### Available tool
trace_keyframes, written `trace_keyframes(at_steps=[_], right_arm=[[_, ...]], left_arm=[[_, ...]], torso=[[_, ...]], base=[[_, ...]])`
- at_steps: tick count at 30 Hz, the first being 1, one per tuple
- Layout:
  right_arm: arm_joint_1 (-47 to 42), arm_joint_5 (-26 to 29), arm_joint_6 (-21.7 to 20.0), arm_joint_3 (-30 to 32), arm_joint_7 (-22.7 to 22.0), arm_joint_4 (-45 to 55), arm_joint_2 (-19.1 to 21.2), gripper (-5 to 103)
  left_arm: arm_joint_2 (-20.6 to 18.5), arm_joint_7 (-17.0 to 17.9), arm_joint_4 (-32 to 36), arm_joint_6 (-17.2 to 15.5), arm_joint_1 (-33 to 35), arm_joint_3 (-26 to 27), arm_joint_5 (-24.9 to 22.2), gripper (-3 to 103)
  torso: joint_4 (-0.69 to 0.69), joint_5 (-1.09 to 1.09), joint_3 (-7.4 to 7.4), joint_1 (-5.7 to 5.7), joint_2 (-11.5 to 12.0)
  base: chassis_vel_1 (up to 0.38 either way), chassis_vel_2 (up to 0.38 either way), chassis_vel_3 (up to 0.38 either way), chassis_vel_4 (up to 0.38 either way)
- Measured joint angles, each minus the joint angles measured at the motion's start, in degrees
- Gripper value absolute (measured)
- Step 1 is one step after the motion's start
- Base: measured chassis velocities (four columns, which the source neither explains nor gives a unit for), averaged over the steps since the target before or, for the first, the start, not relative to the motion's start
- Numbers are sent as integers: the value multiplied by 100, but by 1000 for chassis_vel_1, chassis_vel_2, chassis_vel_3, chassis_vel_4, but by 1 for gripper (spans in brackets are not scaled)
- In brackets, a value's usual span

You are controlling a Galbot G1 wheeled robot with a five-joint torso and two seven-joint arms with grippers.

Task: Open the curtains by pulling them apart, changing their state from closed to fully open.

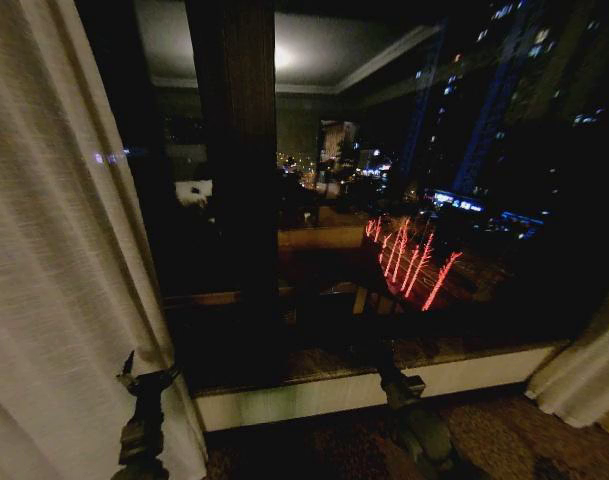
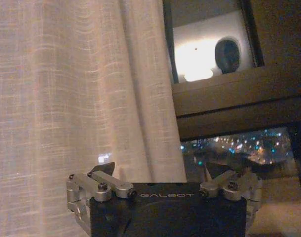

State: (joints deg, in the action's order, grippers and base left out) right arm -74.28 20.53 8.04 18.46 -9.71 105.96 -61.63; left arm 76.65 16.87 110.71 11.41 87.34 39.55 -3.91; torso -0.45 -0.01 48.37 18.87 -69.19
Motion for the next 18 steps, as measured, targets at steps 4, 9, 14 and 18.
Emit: trace_keyframes(at_steps=[4, 9, 14, 18], right_arm=[[0, 0, 0, 1, 0, 0, 0, 100], [0, 0, 0, 0, 0, 0, 0, 100], [0, 0, 0, 0, 0, 0, 0, 100], [0, 0, 0, 0, 0, 0, 0, 100]], left_arm=[[-172, -57, -326, 15, -371, 3, -201, 100], [-330, -100, -654, -65, -755, -67, -437, 100], [-568, -364, -1193, -115, -1290, -220, -709, 100], [-757, -923, -1554, -26, -1627, -336, -1184, 100]], torso=[[-1, 0, 0, 0, 0], [-1, 0, 1, 1, 1], [-1, 1, 0, 1, 1], [-1, 1, 1, 1, 1]], base=[[0, 0, 0, 0], [0, 0, 0, 0], [0, 0, 0, 0], [0, 0, 0, 0]])
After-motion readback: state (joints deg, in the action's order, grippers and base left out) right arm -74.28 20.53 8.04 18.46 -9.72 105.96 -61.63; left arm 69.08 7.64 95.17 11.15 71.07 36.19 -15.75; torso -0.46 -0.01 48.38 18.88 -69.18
